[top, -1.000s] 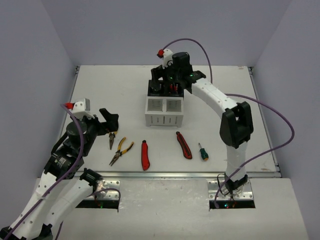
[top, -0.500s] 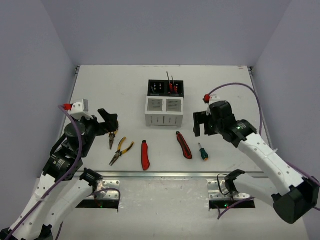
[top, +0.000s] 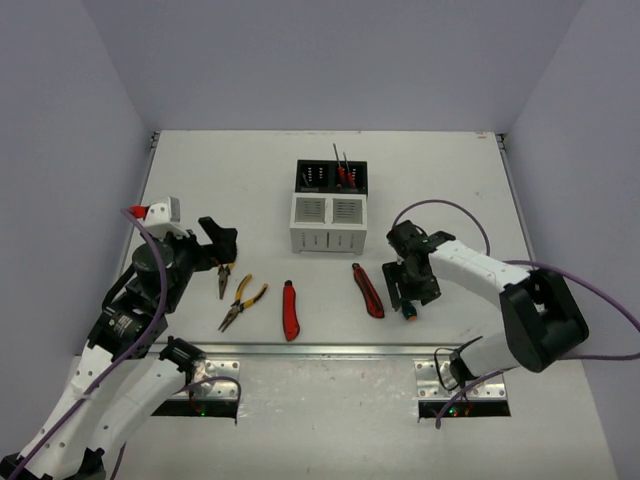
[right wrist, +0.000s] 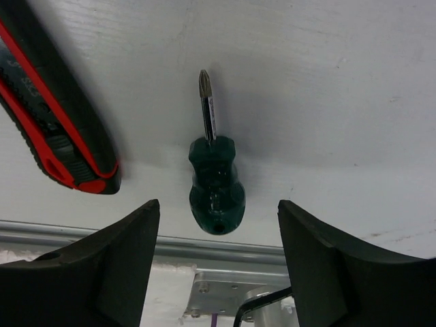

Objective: Sort the tools into containers

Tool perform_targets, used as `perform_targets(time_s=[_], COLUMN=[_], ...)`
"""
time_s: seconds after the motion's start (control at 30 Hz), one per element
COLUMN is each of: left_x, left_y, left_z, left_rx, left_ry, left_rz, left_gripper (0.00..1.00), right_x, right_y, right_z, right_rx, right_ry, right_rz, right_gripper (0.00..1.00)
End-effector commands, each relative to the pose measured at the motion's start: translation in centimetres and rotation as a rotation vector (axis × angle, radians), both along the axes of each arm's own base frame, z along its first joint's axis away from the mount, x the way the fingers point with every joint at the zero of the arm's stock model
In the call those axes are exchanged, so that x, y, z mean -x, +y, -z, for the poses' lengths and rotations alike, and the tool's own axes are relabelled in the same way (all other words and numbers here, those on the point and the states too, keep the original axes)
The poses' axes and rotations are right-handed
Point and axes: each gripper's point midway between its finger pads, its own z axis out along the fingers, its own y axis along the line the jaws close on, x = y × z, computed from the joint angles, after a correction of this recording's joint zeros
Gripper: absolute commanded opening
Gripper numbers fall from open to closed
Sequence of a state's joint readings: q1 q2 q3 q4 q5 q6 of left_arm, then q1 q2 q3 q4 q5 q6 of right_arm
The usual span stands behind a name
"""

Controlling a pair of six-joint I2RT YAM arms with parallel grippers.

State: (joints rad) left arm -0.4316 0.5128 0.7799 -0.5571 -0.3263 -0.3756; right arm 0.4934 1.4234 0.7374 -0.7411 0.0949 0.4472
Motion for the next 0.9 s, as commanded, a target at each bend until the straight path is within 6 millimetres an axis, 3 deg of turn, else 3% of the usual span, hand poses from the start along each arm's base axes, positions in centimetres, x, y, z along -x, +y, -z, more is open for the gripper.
perform_targets(time_s=[0.0,0.23,0.3,0.4,0.5,0.67,0.8,0.87], left_x=[-0.4,-0.3,-0.3,-0.2,-0.2,-0.2,-0.2,-0.3], left_y=[-0.8,-0.9,-1.0,-1.0,-1.0,-1.1,-1.1,-0.9], left_z=[-1.2,-1.4,-1.3,-1.4,-1.5,-1.5,-1.4,-1.3], left_rx=[0.020,0.024,0.024,0.024,0.026,0.025,0.023,0.020], left_ry=[-0.039,-0.048,-0.046,-0.048,-0.052,-0.051,-0.047,-0.046], left_rz=[0.027,0.039,0.044,0.044,0.044,0.047,0.045,0.038], left_gripper=[1.00,1.00,1.00,1.00,1.00,1.00,1.00,1.00], right_x=[-1.8,-2.6,-2.3,-2.1,-2.5,-4.1,-5.7,-6.6], right_y=[1.6,1.4,1.3,1.2,1.2,2.2,6.9,10.3], right_z=[0.9,3.1,3.4,3.3,2.2,-2.1,-8.9,-13.8], right_rx=[-0.040,0.000,0.005,0.004,-0.010,-0.097,-0.403,-0.598], right_ry=[-0.002,0.034,0.045,0.044,-0.003,-0.173,-0.393,-0.519], right_rz=[-0.029,-0.052,-0.049,-0.038,-0.027,-0.028,-0.150,-0.271], right_gripper=[0.64,0.39,0.24,0.07,0.00,0.00,0.00,0.00])
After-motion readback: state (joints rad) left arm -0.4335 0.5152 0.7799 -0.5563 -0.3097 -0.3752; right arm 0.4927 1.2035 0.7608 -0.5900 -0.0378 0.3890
